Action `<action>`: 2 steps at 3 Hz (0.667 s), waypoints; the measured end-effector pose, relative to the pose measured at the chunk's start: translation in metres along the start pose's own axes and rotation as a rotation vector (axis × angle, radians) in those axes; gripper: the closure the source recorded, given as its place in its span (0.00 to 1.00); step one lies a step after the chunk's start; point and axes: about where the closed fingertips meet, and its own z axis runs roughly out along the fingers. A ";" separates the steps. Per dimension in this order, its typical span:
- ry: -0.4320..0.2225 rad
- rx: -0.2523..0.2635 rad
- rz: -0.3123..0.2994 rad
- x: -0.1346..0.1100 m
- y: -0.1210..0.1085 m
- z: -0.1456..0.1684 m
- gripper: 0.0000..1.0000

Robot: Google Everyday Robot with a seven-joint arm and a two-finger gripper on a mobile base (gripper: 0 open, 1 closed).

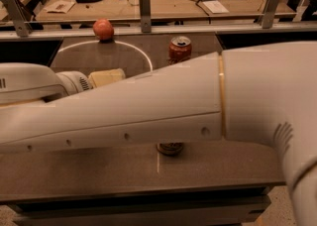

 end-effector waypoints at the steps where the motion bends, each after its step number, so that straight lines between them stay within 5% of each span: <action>1: -0.110 0.179 -0.016 -0.016 -0.030 0.016 0.00; 2: -0.261 0.297 -0.047 -0.040 -0.060 0.013 0.00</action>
Offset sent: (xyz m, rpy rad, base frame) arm 0.0482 -0.0712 0.0826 0.2830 -0.6985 -0.3667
